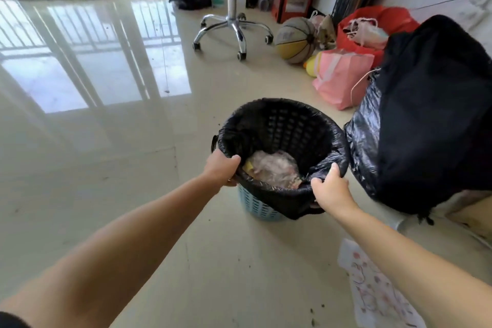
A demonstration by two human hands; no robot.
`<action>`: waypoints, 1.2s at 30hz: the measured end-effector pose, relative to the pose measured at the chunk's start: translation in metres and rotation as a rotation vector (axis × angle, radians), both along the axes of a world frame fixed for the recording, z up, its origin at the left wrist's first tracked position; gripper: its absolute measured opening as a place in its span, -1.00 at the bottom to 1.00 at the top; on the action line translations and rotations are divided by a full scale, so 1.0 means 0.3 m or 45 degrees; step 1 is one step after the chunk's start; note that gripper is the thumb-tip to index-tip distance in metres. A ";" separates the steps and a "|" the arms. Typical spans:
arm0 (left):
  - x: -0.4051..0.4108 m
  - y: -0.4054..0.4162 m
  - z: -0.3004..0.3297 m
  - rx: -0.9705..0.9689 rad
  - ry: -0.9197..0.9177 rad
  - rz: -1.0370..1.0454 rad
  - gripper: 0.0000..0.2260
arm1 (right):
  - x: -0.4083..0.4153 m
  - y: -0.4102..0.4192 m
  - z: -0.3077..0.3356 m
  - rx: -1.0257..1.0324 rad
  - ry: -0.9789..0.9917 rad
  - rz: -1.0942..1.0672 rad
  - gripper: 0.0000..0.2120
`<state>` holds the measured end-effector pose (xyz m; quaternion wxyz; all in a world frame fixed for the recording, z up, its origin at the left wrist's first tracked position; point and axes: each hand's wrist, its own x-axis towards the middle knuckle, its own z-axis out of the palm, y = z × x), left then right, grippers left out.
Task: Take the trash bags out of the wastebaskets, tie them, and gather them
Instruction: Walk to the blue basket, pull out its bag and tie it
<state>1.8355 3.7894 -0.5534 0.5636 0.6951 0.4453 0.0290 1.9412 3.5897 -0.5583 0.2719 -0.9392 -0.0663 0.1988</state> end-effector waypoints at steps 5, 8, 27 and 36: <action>-0.118 0.015 0.019 -0.270 -0.093 0.234 -0.91 | 0.015 0.066 -0.017 0.081 0.109 0.098 -0.37; -0.241 0.027 0.017 -0.414 -0.099 0.276 -0.79 | -0.017 0.091 -0.011 0.119 0.111 0.205 -0.36; -0.345 0.083 0.001 -1.064 -0.233 0.853 -0.87 | -0.078 0.058 -0.069 1.196 1.049 -0.691 -0.71; -0.285 0.044 0.131 -0.759 -0.507 0.882 -0.77 | -0.011 0.034 0.023 0.877 0.730 -0.587 -0.81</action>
